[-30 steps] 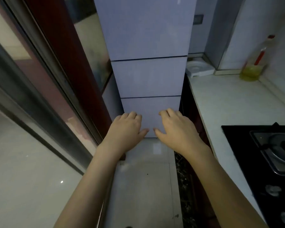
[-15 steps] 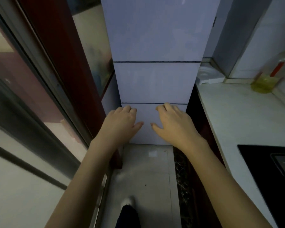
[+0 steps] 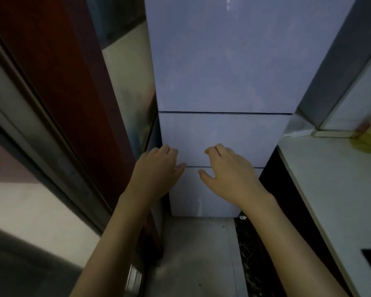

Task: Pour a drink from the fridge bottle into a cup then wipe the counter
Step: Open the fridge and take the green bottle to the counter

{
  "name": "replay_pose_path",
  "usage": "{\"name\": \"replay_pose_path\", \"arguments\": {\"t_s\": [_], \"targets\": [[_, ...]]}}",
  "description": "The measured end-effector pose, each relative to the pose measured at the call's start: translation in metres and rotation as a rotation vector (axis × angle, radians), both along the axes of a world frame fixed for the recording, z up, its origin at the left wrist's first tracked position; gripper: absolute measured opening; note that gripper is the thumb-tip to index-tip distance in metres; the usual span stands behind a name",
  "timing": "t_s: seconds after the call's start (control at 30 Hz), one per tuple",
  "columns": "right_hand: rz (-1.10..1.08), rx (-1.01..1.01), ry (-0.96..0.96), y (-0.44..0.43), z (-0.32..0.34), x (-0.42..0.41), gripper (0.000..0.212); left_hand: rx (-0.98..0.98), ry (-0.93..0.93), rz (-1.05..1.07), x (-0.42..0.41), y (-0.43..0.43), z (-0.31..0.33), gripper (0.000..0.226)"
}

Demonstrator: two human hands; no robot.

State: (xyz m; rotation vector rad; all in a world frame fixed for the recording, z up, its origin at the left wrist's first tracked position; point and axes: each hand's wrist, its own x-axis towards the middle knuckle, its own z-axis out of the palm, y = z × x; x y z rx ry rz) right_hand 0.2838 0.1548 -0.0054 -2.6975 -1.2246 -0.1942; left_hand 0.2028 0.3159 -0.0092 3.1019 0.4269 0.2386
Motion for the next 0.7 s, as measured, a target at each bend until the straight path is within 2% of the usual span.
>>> {"name": "replay_pose_path", "arguments": {"t_s": [0.33,0.7], "targets": [[-0.02,0.033,-0.047,0.041,0.022,0.093,0.048,-0.027,-0.038,0.018,0.099,0.051,0.02,0.049],[0.148,0.127,-0.124,0.123,0.065,0.21,0.045,0.026,-0.162,0.182,0.19,0.112,0.061,0.052]]}}
